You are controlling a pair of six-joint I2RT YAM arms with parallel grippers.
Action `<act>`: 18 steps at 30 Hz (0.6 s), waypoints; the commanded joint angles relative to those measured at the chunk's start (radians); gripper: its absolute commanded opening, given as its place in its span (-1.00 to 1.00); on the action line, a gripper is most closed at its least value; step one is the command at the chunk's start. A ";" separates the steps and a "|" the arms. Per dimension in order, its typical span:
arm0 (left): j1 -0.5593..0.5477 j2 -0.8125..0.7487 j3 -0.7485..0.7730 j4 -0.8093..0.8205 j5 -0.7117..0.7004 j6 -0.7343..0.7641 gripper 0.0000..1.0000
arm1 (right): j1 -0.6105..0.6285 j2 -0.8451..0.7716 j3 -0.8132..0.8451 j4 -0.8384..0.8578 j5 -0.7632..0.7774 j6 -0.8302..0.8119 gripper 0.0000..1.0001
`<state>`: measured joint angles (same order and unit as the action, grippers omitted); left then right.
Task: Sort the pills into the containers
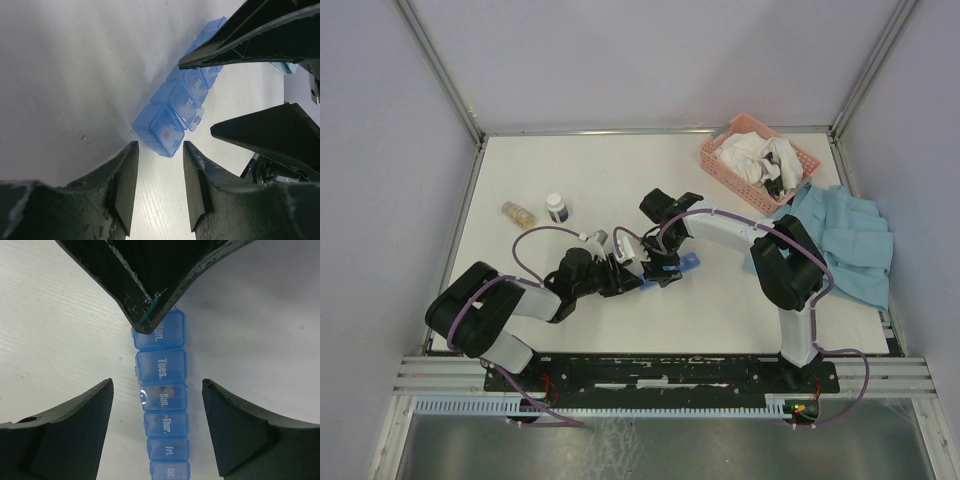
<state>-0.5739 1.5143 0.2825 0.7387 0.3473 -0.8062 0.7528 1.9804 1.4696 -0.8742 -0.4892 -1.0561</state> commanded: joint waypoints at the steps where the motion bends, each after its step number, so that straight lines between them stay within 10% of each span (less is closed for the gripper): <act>1: -0.004 0.030 0.046 0.010 0.023 -0.014 -0.05 | 0.005 0.013 0.062 -0.049 -0.025 -0.064 0.58; 18: -0.004 0.055 0.082 -0.050 0.054 0.011 -0.08 | 0.024 -0.003 -0.004 0.072 -0.010 -0.056 0.55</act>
<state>-0.5739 1.5684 0.3351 0.7055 0.3763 -0.8062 0.7582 1.9938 1.4609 -0.8440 -0.4911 -1.1076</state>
